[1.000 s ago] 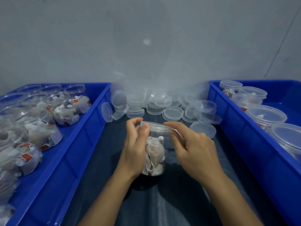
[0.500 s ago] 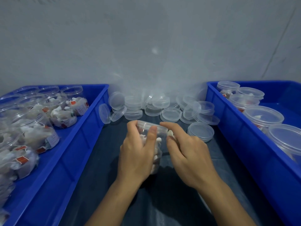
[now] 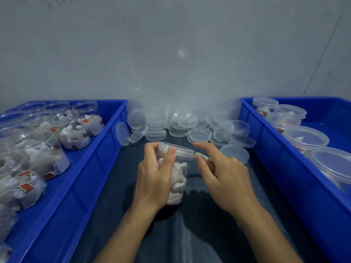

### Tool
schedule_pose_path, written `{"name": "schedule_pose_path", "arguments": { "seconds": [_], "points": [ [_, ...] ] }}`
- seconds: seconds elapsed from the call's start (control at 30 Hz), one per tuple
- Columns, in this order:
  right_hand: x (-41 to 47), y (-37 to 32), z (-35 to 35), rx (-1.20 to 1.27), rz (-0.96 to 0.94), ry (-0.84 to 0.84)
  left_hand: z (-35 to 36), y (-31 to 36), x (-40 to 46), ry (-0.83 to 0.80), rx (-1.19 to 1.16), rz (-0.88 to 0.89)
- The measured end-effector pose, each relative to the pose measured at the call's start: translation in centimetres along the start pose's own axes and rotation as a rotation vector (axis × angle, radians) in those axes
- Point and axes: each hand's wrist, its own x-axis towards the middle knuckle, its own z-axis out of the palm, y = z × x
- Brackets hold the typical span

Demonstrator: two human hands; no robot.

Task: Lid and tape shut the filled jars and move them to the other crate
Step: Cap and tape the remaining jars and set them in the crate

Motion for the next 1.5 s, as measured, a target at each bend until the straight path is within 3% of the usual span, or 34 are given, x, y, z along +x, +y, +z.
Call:
{"name": "schedule_pose_path", "arguments": {
  "seconds": [0.23, 0.47, 0.7, 0.9, 1.07, 1.3, 1.5],
  "points": [
    [0.1, 0.8, 0.3, 0.056, 0.004, -0.040, 0.3, 0.1, -0.4, 0.003, -0.127, 0.019],
    [0.0, 1.0, 0.3, 0.031, 0.018, -0.036, 0.4, -0.1, -0.4, -0.014, -0.046, 0.075],
    [-0.2, 0.2, 0.6, 0.027, 0.024, -0.016, 0.1, -0.3, -0.1, 0.001, -0.118, 0.008],
    [-0.3, -0.3, 0.6, 0.001, 0.024, -0.025, 0.2, 0.2, -0.5, 0.110, 0.242, 0.036],
    [-0.6, -0.7, 0.9, -0.001, 0.016, -0.001, 0.7, 0.8, -1.3, 0.246, 0.215, 0.099],
    [-0.5, -0.4, 1.2, 0.015, 0.038, 0.024, 1.8, 0.6, -2.1, 0.145, 0.268, 0.163],
    [-0.7, -0.8, 0.9, 0.070, 0.044, 0.010, 2.0, 0.3, -2.2, 0.192, 0.287, 0.107]
  ]
}}
